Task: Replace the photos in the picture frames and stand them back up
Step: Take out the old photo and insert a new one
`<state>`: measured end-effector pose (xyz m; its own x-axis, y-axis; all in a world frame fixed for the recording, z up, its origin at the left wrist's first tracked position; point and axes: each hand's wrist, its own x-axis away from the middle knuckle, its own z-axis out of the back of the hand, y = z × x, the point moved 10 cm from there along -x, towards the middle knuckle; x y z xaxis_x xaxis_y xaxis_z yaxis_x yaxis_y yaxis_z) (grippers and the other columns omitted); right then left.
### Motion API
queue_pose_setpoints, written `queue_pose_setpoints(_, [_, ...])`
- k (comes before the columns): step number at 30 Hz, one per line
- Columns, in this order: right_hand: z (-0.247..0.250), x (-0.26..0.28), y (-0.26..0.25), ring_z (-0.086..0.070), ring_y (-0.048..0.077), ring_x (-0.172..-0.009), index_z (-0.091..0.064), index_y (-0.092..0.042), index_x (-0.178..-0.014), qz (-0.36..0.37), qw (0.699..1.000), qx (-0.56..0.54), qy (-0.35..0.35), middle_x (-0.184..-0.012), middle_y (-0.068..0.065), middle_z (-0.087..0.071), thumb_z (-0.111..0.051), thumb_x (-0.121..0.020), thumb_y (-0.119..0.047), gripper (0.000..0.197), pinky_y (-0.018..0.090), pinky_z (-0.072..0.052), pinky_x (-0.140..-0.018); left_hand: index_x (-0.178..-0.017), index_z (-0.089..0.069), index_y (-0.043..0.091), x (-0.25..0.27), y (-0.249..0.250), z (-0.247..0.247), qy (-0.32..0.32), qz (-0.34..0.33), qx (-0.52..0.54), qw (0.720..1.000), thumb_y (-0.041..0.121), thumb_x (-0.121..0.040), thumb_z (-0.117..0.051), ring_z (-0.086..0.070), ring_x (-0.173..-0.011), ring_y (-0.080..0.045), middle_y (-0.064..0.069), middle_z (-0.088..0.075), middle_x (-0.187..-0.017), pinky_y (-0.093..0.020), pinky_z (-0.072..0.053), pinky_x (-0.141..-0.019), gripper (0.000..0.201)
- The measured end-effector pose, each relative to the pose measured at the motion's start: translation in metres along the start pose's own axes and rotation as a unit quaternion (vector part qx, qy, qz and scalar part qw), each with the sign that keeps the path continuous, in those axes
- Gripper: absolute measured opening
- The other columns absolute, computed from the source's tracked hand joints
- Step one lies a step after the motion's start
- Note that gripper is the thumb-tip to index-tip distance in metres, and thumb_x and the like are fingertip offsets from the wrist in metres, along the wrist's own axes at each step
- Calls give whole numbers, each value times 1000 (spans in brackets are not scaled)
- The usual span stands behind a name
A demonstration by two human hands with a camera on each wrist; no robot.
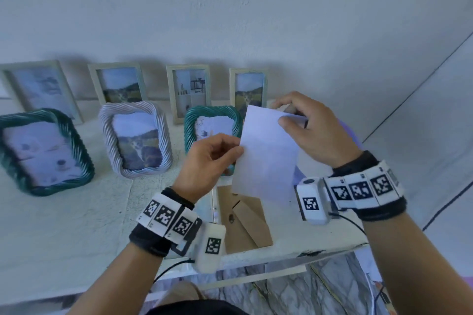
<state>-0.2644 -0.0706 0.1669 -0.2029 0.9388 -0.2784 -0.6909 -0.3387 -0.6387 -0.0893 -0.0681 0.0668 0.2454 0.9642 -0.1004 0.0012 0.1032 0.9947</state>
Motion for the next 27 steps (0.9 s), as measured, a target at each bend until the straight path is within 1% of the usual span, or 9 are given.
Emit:
queue_pose_setpoints(2, [-21, 11, 12, -57, 2, -82, -58, -17, -118, -35, 996, -76, 31, -93, -19, -59, -58, -94, -12, 25, 16, -45, -70, -94, -68, 5, 16, -12, 20, 13, 23, 6, 1000, 7, -92, -62, -62, -68, -12, -4, -70, -81, -25, -54, -56, 7])
queue_pose_setpoints(4, [-51, 27, 31, -62, 10, -83, -56, -15, -119, -110, 979, -165, 44, -99, -4, -64, -60, -94, -15, 25, 26, -52, -71, -93, -67, 6, 33, -26, 42, 42, 47, 5, 998, 4, -91, -62, -61, -65, -10, -1, -70, -76, -22, -52, -53, 6])
queue_pose_setpoints(7, [-113, 57, 47, -66, 24, -78, -62, -11, -105, -203, 936, -286, -18, -92, 14, -69, -60, -94, -14, 12, 42, -55, -66, -93, -67, 7, 58, -54, 71, 93, 94, 14, 991, 3, -91, -62, -64, -64, -10, 0, -71, -74, -21, -52, -52, 7])
queue_pose_setpoints(10, [-162, 83, 49, -63, 24, -72, -64, -6, -96, -230, 917, -319, -70, -82, 10, -69, -59, -94, -9, 7, 35, -52, -57, -91, -68, 9, 82, -80, 89, 113, 135, -8, 984, 3, -90, -63, -66, -64, -10, 2, -72, -72, -24, -54, -53, 8])
queue_pose_setpoints(12, [-182, 96, 51, -63, 19, -70, -64, -4, -97, -247, 914, -312, -82, -81, 8, -69, -58, -94, -7, 7, 30, -51, -52, -93, -70, 12, 97, -96, 100, 118, 153, -58, 979, 7, -90, -66, -68, -67, -12, 1, -74, -77, -28, -56, -56, 7])
queue_pose_setpoints(16, [-207, 111, 55, -62, 13, -70, -63, -5, -99, -251, 928, -251, -115, -78, 4, -66, -57, -94, -10, 10, 27, -52, -58, -97, -70, 25, 120, -116, 132, 158, 156, -221, 950, 24, -87, -70, -66, -76, -6, 10, -71, -87, -28, -57, -64, 10])
queue_pose_setpoints(21, [-219, 119, 65, -67, 20, -78, -65, -19, -93, -256, 942, -181, -121, -82, 1, -70, -60, -92, -19, 5, 45, -57, -72, -109, -65, 21, 132, -136, 138, 164, 197, -168, 952, 20, -88, -70, -69, -74, -18, -1, -70, -88, -30, -59, -59, 22])
queue_pose_setpoints(24, [-224, 118, 65, -67, 16, -71, -63, -31, -89, -251, 949, -144, -122, -79, -4, -69, -59, -88, -31, 4, 48, -58, -63, -108, -65, 24, 133, -141, 137, 157, 191, -173, 953, 22, -87, -71, -69, -75, -16, 3, -70, -86, -36, -60, -67, 22])
queue_pose_setpoints(27, [-226, 112, 61, -65, 11, -64, -62, -30, -89, -240, 960, -89, -117, -76, -7, -67, -60, -88, -33, 4, 44, -58, -59, -103, -66, 29, 133, -145, 138, 151, 186, -201, 950, 22, -85, -73, -67, -73, -13, 7, -70, -83, -37, -60, -72, 21])
